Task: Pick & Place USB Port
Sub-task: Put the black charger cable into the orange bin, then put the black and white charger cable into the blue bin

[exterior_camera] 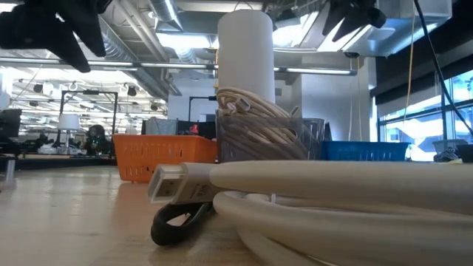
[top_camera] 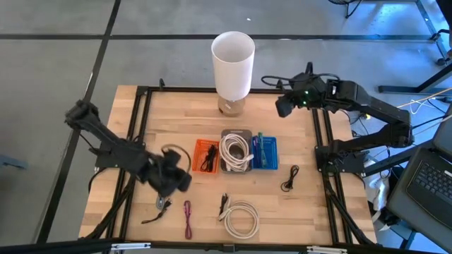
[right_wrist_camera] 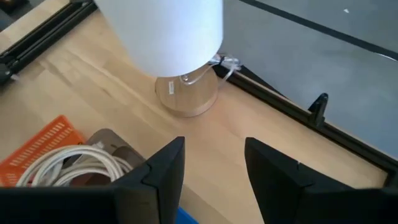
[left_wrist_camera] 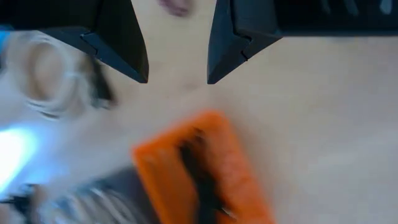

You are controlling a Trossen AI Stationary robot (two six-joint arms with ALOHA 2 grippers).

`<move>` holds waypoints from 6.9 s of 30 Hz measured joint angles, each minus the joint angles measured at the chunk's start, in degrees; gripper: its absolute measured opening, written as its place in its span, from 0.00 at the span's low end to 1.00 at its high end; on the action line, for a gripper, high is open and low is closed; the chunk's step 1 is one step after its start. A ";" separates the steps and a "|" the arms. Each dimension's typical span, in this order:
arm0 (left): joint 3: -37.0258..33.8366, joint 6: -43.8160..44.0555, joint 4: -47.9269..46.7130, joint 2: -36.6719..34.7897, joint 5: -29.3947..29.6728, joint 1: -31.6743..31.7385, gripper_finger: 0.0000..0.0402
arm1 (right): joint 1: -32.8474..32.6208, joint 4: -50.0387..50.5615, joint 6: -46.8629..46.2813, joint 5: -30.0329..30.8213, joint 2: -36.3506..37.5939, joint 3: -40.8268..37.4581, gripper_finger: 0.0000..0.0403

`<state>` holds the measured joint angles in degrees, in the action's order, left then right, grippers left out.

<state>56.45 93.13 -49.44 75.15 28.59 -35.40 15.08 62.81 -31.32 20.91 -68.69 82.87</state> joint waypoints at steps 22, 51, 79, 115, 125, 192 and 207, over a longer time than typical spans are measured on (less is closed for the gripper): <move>7.67 7.46 0.09 16.01 -25.99 -14.93 0.39 | -0.69 0.02 1.78 0.48 -0.04 0.00 0.42; 7.67 14.21 1.97 28.88 -31.33 -18.96 0.39 | -0.69 -1.76 1.72 0.42 -0.04 0.00 0.42; 13.23 27.64 -1.67 19.69 -14.89 -21.59 0.06 | -3.71 -1.70 1.78 0.32 -0.07 0.00 0.42; 14.43 -30.36 7.00 -1.68 15.83 15.03 0.06 | -3.71 -1.70 1.18 0.90 -0.07 0.00 0.42; 8.72 -31.44 9.77 -1.64 2.01 28.94 0.06 | -3.71 -1.46 0.23 0.90 -0.07 0.00 0.42; -13.75 -26.54 50.43 2.96 -12.86 31.68 0.40 | -3.86 -10.32 3.68 0.24 0.24 -6.69 0.42; -13.67 -5.98 23.86 -22.96 9.82 3.61 0.34 | -6.05 -2.42 1.50 0.29 0.24 -6.69 0.42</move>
<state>42.77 87.15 -25.58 52.19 38.41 -31.79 9.04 60.39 -29.82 21.20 -68.45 76.18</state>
